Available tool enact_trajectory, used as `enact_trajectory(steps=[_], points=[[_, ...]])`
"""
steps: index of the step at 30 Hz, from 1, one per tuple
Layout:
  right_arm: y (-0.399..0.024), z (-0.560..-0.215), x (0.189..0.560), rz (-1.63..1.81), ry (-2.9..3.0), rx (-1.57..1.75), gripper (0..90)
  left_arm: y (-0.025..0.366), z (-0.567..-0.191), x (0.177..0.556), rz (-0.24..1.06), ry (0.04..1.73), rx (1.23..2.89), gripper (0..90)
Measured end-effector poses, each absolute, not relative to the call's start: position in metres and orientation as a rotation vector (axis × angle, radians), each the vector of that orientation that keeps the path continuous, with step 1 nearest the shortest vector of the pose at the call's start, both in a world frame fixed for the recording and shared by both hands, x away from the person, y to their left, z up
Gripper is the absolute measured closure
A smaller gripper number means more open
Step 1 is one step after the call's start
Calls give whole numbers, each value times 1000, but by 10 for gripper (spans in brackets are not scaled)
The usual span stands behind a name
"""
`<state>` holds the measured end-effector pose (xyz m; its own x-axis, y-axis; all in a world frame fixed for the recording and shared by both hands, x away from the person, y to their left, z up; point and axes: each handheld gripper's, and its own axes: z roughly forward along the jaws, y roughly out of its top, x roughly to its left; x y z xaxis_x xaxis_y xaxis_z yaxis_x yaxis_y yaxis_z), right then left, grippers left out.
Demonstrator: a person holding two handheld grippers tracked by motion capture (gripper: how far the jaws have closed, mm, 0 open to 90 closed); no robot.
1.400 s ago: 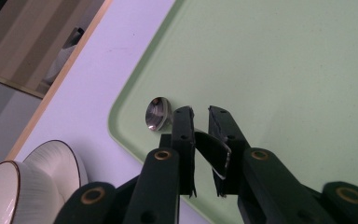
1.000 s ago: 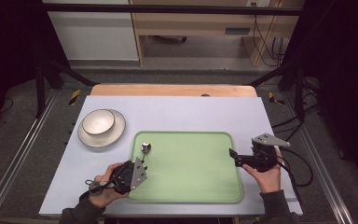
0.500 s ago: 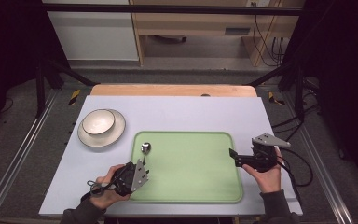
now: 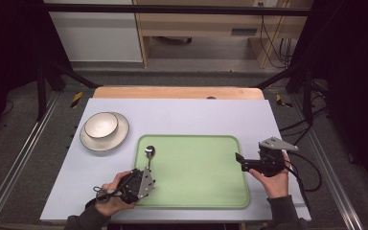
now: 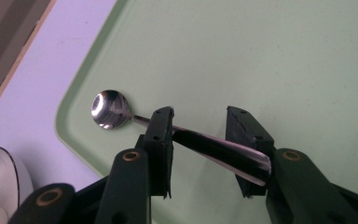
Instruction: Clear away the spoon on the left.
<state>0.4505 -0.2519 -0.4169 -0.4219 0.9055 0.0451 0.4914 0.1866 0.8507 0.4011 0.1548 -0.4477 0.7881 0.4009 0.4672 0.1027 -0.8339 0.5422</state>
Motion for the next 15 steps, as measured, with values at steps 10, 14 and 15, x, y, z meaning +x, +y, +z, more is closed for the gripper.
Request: enact_trajectory(steps=[10,14,15], points=[[-252,-417,451,1146,1994,1307,30,155,-450,404,744,390,2488,542],[-252,-417,451,1148,1994,1308,30,155,-451,405,732,408,2491,492],[-252,-417,451,1147,1994,1307,30,155,-451,406,729,410,2491,481]])
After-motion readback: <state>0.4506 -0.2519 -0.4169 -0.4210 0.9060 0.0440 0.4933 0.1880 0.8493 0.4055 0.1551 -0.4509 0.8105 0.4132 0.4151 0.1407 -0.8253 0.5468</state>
